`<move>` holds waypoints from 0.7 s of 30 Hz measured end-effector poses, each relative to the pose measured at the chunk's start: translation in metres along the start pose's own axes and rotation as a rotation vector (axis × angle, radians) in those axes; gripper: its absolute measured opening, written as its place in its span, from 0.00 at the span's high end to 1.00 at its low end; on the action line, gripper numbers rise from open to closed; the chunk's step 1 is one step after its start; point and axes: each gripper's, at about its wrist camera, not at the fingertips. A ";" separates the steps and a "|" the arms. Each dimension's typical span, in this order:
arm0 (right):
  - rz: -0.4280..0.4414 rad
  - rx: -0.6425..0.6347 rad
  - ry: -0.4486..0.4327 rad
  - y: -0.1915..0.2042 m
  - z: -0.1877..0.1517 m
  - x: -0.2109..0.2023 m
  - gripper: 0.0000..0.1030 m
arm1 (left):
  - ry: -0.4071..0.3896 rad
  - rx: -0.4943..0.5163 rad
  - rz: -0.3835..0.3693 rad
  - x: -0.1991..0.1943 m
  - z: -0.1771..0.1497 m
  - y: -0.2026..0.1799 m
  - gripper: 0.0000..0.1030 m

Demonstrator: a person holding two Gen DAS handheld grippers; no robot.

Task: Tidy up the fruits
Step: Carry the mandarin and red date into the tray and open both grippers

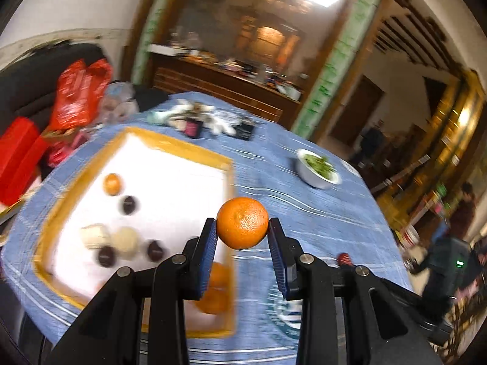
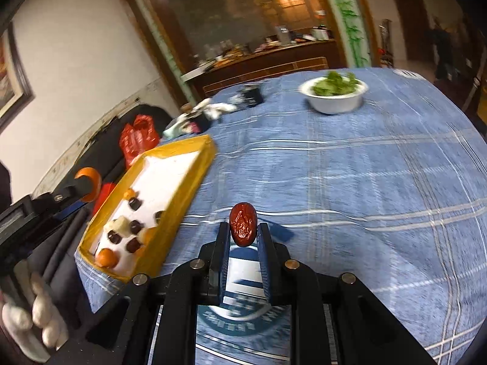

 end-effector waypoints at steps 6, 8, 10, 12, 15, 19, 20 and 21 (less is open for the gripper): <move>0.142 -0.064 0.040 0.057 0.018 0.017 0.80 | -0.040 -0.100 0.125 -0.021 0.009 0.064 0.68; 0.198 -0.074 0.063 0.076 0.024 0.026 0.80 | -0.044 -0.113 0.155 -0.027 0.009 0.077 0.68; 0.243 -0.102 0.095 0.102 0.026 0.038 0.80 | -0.045 -0.123 0.196 -0.029 0.008 0.089 0.68; 0.256 -0.136 0.115 0.121 0.024 0.046 0.79 | -0.038 -0.145 0.207 -0.029 0.007 0.102 0.68; 0.238 -0.218 0.140 0.155 0.015 0.064 0.79 | -0.034 -0.158 0.213 -0.025 0.006 0.111 0.68; 0.188 -0.270 0.162 0.172 0.004 0.082 0.79 | -0.007 -0.175 0.203 -0.015 0.005 0.119 0.68; 0.176 -0.275 0.163 0.173 0.002 0.085 0.79 | 0.001 -0.179 0.202 -0.013 0.005 0.120 0.67; 0.169 -0.282 0.158 0.174 0.001 0.088 0.79 | 0.007 -0.182 0.197 -0.012 0.005 0.120 0.64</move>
Point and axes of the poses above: each gripper's, at about its wrist camera, not at the fingertips, and x roughly the way its jaws point, y to its left, z to its top, and after that the axes turned 13 degrees about -z, right-handed
